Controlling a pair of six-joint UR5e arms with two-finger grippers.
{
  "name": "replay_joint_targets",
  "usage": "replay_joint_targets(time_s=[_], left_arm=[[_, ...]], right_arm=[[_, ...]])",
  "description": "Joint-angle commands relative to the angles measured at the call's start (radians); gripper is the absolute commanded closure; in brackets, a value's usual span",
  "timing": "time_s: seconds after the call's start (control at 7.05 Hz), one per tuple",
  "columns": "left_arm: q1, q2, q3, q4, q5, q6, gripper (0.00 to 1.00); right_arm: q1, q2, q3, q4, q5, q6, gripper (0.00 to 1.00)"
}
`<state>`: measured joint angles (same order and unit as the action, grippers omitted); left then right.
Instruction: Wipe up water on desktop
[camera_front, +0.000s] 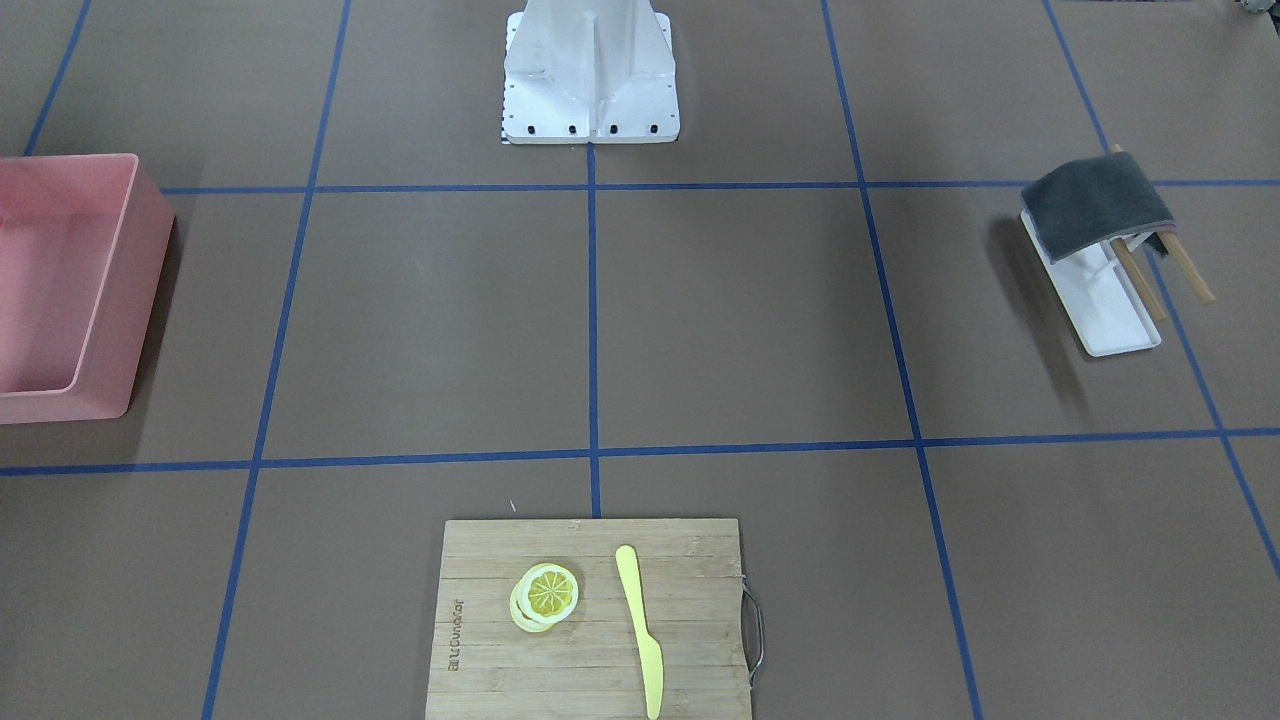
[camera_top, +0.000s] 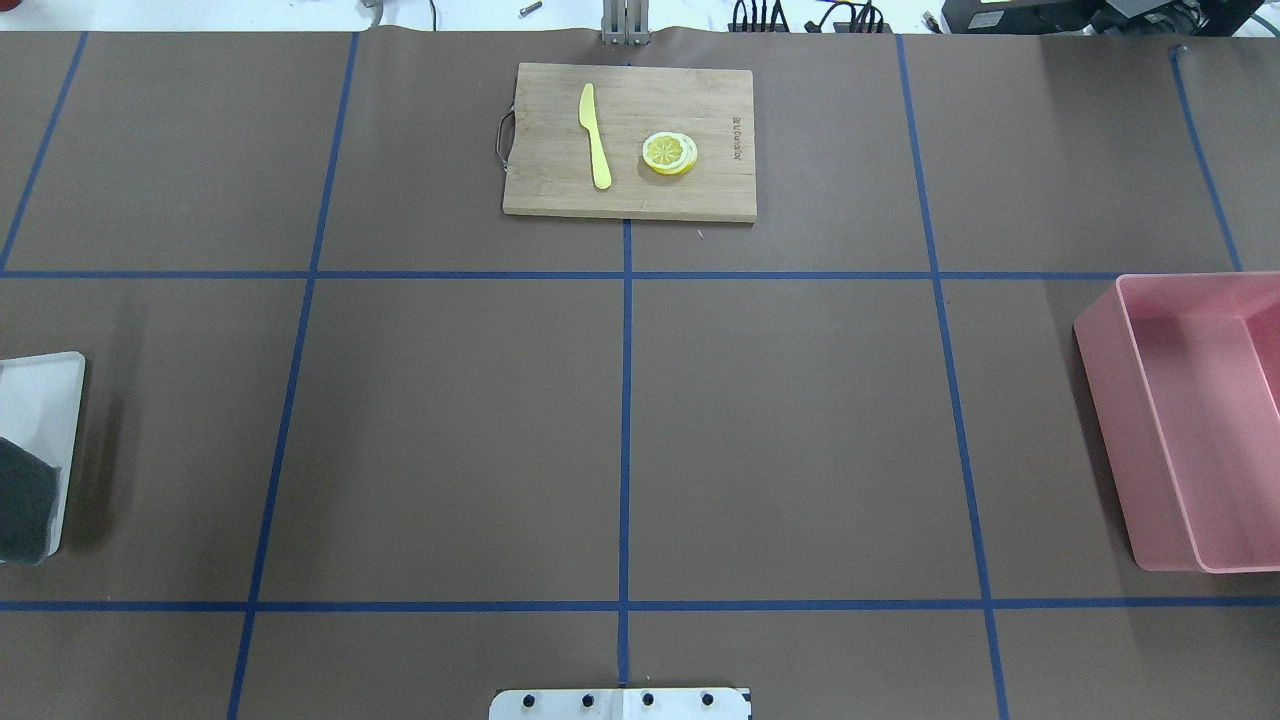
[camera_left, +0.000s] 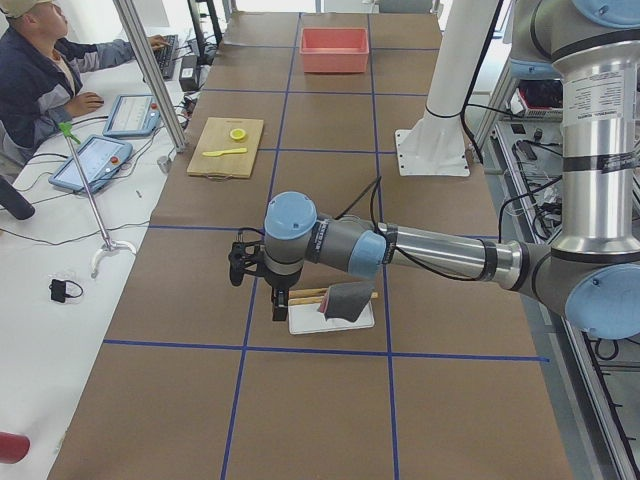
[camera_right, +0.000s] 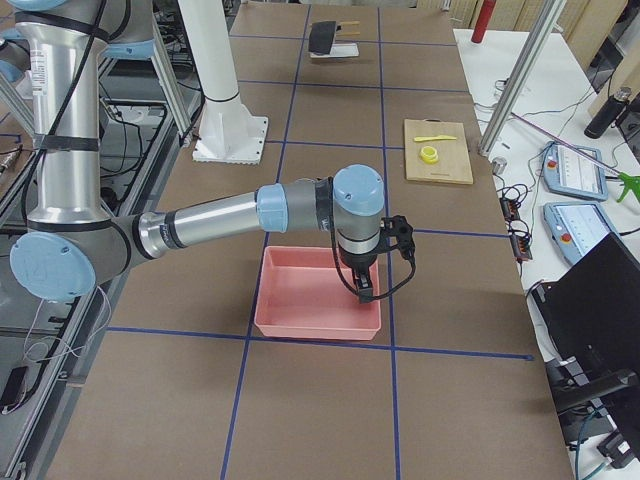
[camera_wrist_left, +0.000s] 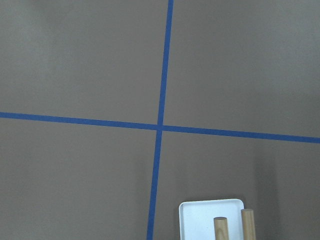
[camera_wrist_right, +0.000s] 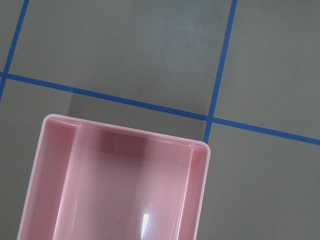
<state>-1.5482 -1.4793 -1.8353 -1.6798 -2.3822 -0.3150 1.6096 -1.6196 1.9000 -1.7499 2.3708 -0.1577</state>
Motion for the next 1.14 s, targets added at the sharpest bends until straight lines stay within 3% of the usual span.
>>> replay_joint_targets(time_s=[0.0, 0.57, 0.99], left_arm=[[-0.007, 0.014, -0.031, 0.037, -0.015, 0.049, 0.02], [-0.006, 0.051, -0.053, 0.031, -0.015, 0.037, 0.02], [-0.007, 0.057, -0.067, 0.026, -0.068, 0.024, 0.02]], right_arm=[[0.007, -0.002, 0.004, -0.003, 0.001, 0.000, 0.00], [0.007, -0.002, 0.007, -0.003, 0.005, 0.000, 0.00], [0.007, -0.006, 0.014, -0.003, 0.002, 0.000, 0.00]])
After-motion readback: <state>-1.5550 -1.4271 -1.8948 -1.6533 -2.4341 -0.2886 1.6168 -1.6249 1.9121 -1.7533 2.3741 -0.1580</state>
